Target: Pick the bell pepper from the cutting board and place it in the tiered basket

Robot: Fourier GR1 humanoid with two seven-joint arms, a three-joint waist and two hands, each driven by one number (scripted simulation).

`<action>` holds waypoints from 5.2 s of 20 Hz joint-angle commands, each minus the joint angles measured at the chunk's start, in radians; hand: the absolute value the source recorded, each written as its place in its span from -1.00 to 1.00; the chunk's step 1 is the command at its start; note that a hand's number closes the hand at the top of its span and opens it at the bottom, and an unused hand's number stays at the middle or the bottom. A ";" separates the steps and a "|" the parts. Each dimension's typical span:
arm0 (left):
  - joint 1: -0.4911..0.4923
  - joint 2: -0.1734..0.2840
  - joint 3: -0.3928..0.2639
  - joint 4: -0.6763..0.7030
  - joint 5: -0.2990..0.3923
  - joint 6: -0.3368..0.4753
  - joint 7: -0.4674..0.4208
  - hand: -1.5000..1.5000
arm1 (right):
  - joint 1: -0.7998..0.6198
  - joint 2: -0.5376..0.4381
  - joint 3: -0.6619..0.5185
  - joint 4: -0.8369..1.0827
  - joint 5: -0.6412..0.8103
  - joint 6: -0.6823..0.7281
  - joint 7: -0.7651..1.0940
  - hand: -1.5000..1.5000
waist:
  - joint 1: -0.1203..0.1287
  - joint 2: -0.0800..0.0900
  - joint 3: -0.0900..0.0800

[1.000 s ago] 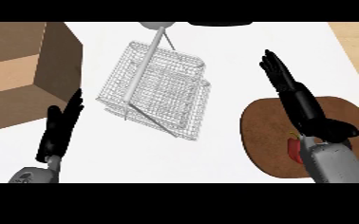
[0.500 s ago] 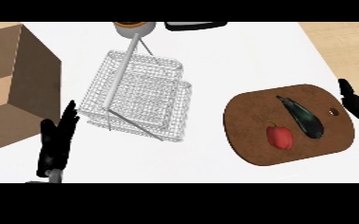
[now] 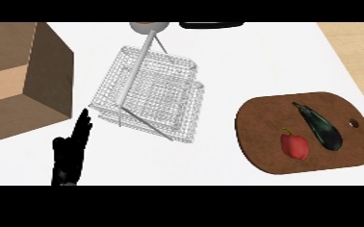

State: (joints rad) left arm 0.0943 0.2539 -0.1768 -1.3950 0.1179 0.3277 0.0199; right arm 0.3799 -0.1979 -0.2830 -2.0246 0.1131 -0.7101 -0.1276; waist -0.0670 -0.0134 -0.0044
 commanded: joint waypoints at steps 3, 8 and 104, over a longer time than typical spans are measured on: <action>-0.012 -0.024 -0.014 -0.004 -0.005 0.003 -0.012 0.00 | 0.327 -0.008 0.150 -0.143 0.190 0.090 0.243 -1.00 | 0.032 0.022 -0.007; -0.013 -0.021 -0.050 0.003 -0.039 -0.013 -0.034 0.00 | 0.499 -0.067 0.189 -0.234 0.440 0.162 0.435 -1.00 | 0.064 0.034 -0.007; 0.026 -0.075 0.059 -0.031 -0.086 -0.109 -0.003 0.00 | -0.183 0.197 1.002 0.009 1.090 0.874 1.016 1.00 | 0.059 0.004 0.004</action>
State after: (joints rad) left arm 0.0916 0.1630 -0.1299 -1.4038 0.0157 0.2364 0.0138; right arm 0.1297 -0.0091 0.6012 -1.8393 1.2381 0.2116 0.8333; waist 0.0030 -0.0064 -0.0031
